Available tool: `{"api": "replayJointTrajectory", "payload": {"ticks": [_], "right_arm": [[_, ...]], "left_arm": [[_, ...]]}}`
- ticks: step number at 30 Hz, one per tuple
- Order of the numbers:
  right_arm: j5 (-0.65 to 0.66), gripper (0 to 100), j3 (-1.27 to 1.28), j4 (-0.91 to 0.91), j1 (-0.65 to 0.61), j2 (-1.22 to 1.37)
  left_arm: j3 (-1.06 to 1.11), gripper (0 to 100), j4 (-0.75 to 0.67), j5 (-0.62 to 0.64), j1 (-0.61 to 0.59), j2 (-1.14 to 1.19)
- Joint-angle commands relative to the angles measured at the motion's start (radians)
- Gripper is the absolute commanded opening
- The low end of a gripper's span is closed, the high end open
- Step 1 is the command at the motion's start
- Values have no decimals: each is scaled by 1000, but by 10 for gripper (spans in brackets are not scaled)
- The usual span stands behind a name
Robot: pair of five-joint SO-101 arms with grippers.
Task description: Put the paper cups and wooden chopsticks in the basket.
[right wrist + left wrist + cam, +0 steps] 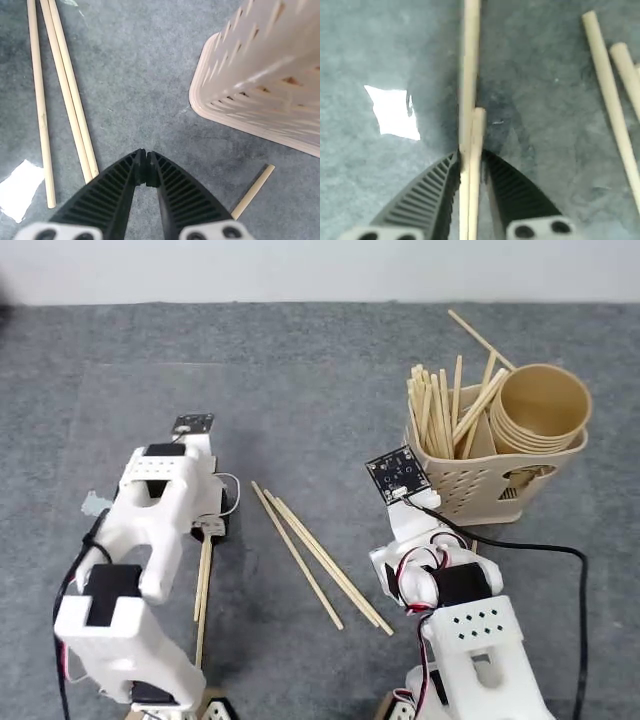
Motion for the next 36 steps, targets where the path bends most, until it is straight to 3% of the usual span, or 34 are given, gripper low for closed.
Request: {"api": "replayJointTrajectory", "payload": {"ticks": [1, 11, 22, 28, 36], "right_arm": [[-2, 9, -3, -7, 7, -19], [-2, 9, -3, -7, 7, -19], [-2, 9, -3, -7, 7, -19], [-2, 9, -3, -7, 7, -19], [0, 9, -3, -5, 19, -19]], "left_arm": [[-7, 13, 14, 9, 8, 57], [-12, 13, 32, 75, 100, -107], [-124, 13, 195, 92, 100, -330], [-348, 13, 302, 97, 140, -373], [-780, 13, 425, 203, 267, -402]]}}
